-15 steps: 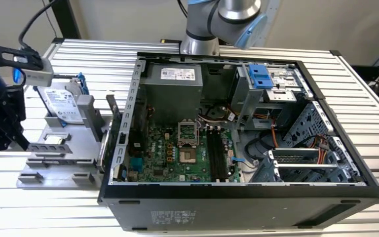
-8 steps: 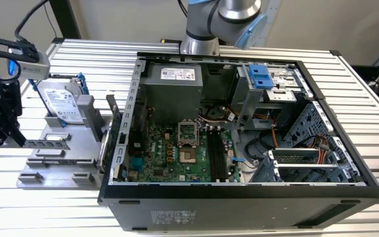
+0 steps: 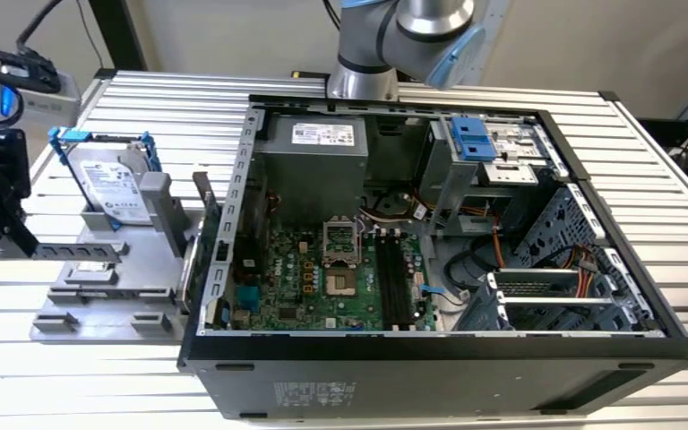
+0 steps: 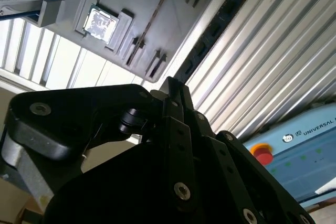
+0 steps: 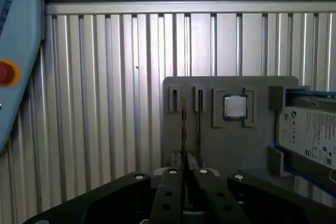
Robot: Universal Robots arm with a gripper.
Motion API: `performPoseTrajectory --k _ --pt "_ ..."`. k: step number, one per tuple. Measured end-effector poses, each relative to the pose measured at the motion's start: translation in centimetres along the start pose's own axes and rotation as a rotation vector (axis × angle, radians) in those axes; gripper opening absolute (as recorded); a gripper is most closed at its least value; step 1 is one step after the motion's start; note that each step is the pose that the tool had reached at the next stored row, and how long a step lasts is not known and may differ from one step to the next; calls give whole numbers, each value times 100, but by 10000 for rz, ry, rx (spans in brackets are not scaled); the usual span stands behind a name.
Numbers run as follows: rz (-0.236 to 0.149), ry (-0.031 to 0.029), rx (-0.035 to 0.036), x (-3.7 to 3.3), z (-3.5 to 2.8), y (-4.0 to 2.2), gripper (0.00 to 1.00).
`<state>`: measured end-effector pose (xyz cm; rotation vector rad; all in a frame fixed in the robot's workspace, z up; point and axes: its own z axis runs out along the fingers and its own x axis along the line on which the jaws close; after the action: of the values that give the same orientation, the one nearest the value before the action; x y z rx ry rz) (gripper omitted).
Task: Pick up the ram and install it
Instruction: 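Pick up the ram and move it above insertion slot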
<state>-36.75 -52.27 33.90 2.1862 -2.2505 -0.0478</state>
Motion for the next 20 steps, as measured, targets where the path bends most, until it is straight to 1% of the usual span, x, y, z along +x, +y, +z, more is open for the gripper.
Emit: performPoseTrajectory --k 8,14,20 --pt "-1 1 -2 -3 -198 4 0" --pt "-1 0 -1 -5 -315 7 0" --pt "-1 -1 -1 -7 -420 10 0"
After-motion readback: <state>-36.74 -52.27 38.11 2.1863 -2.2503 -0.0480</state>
